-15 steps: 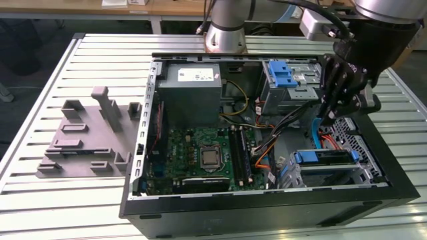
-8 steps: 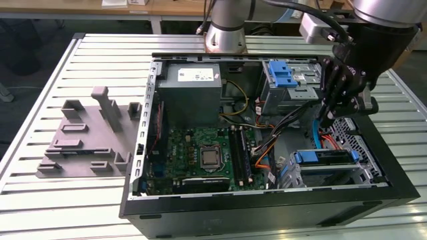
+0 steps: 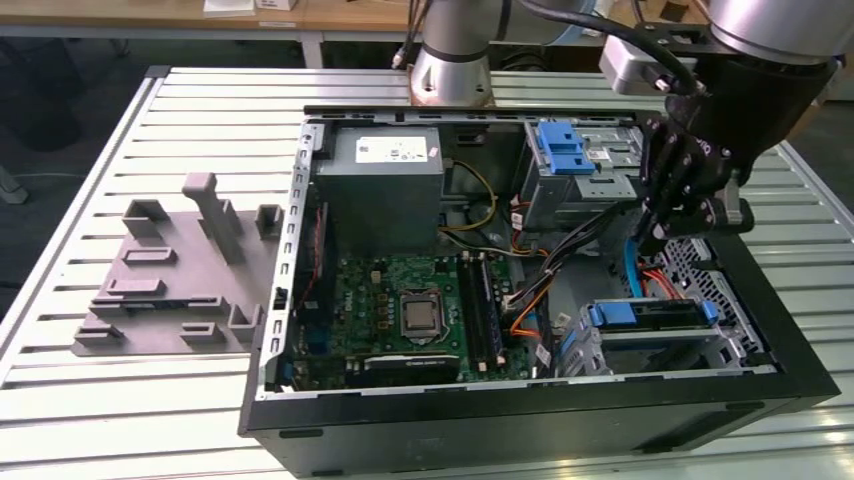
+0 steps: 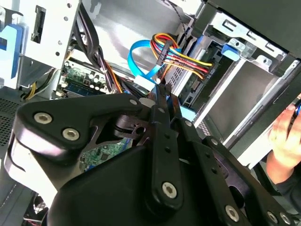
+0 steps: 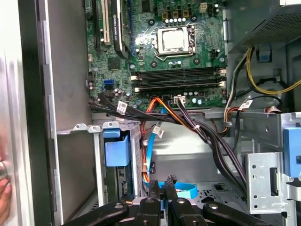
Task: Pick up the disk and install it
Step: 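Insert the second disk wire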
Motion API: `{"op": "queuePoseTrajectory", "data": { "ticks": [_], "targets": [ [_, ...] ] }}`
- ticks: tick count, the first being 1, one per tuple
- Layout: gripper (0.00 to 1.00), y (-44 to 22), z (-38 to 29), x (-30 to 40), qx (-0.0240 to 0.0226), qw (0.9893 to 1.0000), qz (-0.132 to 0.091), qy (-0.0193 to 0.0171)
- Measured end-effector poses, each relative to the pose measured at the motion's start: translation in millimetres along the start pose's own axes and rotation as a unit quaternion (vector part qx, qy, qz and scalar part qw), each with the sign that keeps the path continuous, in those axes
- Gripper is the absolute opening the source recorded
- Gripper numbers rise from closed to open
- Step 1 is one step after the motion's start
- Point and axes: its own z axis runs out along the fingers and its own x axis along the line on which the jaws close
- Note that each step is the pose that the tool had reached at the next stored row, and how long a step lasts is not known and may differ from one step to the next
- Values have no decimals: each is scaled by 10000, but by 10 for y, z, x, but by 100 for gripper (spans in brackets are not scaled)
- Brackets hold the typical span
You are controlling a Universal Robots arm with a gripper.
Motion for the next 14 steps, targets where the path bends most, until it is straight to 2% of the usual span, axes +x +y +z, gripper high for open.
{"op": "queuePoseTrajectory", "data": {
  "ticks": [4,9,14],
  "targets": [
    [16,-1,2,13,0,10000,-7,-2],
    [16,-7,41,89,3,10000,-42,-3],
    [16,-8,75,99,5,10000,-59,-3]
  ]
}}
